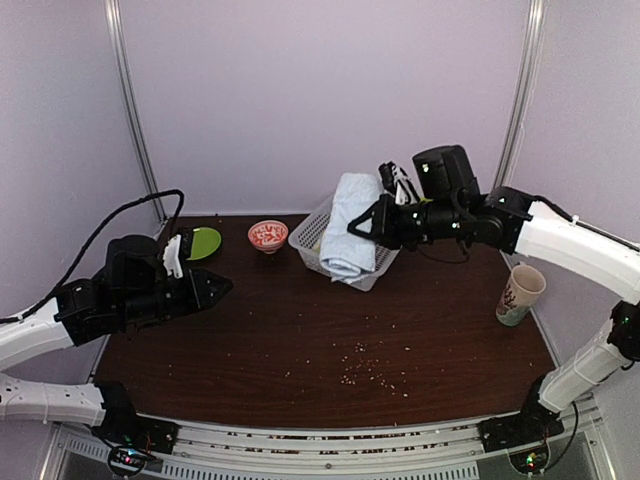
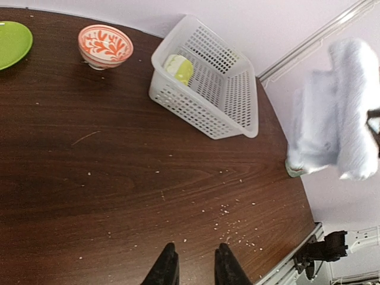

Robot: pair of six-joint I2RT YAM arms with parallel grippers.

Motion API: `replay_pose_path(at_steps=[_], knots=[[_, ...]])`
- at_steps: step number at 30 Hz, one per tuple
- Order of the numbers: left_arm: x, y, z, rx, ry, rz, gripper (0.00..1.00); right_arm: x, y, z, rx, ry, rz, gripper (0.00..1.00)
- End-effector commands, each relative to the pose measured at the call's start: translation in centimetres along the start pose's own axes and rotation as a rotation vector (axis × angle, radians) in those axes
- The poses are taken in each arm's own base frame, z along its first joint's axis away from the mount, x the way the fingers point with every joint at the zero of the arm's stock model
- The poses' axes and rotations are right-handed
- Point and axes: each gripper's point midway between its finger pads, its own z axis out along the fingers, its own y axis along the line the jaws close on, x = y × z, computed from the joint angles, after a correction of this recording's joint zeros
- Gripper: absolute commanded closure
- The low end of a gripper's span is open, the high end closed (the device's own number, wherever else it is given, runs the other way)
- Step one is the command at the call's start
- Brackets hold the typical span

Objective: Roll the towels
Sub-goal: Place the towel in the bin.

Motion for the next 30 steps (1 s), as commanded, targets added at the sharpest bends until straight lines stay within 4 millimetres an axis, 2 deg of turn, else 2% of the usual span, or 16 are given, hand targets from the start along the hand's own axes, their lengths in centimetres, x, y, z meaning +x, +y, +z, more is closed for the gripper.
replay_pose_path(at_steps=[1,3,7,13,19,25,30], knots=[[0.2,2.8,-0.4,-0.125,-0.022,0.037,0.79,-5.4,-1.8,-0.8,0.056,-0.065,-0.040,1.00],[0.3,2.9,-0.1,-0.133,-0.018,0.040,0.79,-7.9,-2.4,-0.1,0.043,-0.109,-0.007,1.00],[0.7,3.1,1.0,-0.152,0.009,0.055,0.80,-11.4,-5.1,3.0,0.017,-0.164,0.078,1.00],[1.1,2.9,2.9,-0.171,0.049,0.078,0.81,-13.8,-8.0,8.8,-0.047,-0.133,0.159,1.00],[1.1,2.9,4.5,-0.178,0.071,0.092,0.81,-13.6,-11.8,13.1,-0.070,-0.101,0.262,1.00],[1.8,2.8,6.3,-0.168,0.119,0.091,0.81,-10.8,-16.7,16.2,-0.034,-0.024,0.339,1.00],[2.2,2.8,7.1,-0.168,0.139,0.097,0.81,-8.6,-20.4,17.1,0.079,0.033,0.364,1.00]])
